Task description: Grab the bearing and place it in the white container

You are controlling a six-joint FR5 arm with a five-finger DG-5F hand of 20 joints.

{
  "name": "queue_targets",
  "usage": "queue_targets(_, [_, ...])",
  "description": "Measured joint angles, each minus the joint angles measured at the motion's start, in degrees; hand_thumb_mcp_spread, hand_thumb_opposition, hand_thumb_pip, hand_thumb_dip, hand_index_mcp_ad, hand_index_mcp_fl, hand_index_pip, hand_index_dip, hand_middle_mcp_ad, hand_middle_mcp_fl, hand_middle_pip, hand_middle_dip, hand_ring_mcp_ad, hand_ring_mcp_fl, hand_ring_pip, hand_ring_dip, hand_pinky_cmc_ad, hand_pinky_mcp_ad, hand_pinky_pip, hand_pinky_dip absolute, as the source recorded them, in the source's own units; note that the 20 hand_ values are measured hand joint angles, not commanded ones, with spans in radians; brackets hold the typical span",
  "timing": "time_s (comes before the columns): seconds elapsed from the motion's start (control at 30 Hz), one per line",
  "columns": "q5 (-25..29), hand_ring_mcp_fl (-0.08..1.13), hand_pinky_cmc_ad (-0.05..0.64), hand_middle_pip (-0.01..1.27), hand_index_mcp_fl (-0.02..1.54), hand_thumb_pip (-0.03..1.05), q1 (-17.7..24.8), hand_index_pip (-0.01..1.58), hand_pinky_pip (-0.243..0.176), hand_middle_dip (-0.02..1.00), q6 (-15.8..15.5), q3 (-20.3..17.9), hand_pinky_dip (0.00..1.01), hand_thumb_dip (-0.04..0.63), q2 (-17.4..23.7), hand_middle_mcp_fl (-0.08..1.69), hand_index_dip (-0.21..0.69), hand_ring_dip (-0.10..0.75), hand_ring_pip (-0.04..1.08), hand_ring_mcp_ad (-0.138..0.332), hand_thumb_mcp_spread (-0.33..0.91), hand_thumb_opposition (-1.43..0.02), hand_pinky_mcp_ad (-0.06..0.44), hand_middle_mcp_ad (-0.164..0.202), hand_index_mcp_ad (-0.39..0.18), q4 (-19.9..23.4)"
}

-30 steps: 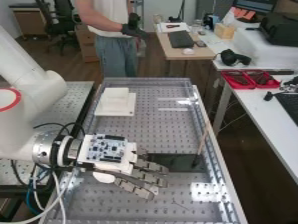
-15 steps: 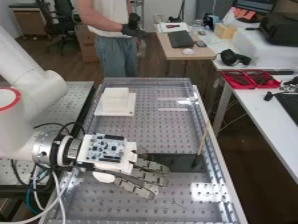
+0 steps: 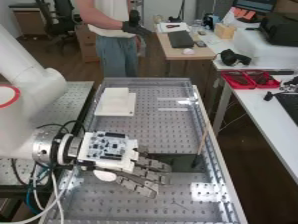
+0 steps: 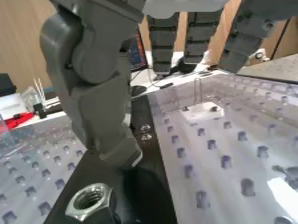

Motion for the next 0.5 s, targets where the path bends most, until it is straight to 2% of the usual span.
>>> queue_targets(0.5, [1.39, 0.01, 0.368, 0.15, 0.42, 0.50, 0.78, 1.32, -0.059, 0.22, -0.21, -0.93, 0.18, 0.363, 2.87, 0.08, 0.237, 0.073, 0.09, 0.133, 0.60, -1.02, 0.264, 0.075, -0.215, -0.49])
